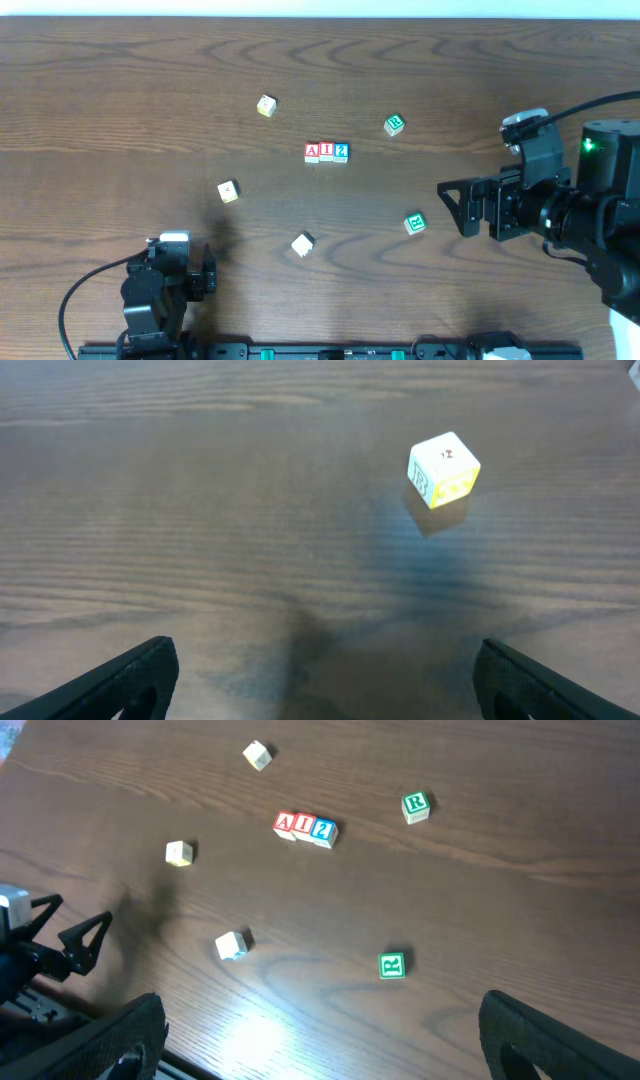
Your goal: Spell out Ai2
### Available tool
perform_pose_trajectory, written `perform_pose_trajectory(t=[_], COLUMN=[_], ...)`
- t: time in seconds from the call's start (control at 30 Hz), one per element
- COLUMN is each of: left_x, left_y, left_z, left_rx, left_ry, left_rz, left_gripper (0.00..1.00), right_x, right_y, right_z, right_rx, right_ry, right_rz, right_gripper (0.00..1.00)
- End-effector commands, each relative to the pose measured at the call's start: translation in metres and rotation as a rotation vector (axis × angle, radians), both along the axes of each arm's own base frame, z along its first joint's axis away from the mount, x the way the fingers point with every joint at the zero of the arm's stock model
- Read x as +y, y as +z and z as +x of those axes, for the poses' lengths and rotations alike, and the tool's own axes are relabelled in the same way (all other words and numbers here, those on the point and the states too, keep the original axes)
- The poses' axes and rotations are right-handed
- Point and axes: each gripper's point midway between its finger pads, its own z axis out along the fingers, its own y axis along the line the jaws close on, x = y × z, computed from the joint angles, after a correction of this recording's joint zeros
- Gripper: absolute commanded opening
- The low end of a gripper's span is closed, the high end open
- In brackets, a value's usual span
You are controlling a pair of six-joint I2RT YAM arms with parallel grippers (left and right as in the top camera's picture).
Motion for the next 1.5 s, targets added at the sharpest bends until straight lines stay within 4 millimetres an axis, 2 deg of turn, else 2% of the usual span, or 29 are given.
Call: perform_pose_trajectory(t=[0.0,1.17,1.37,1.47], left_x=[-0.001,0.002,0.002,0.002], left_y=[0.003,0.0,0.0,0.0], left_z=[0.001,-0.001,-0.001,-0.001], left_rx=[-0.024,-0.007,-0.007,-0.007], left_ry=[-0.004,0.008,0.008,0.009], left_rz=[-0.004,0.003,0.003,0.002], left_gripper=[0.95,0.95,0.96,0.95], right_x=[0.001,0.0,-0.011,-0.011], right_y=[0.0,0.0,-0.001,-0.008], right_z=[-0.001,0.0,0.014,0.012], right_rx=[0.0,-0.001,-0.13,-0.237], right_ry=[0.006,0.001,0.079,0.161], right_rz=[0.005,-0.005,-0.159,-0.231], right_gripper=[0.99,0.99,0.99,0.99])
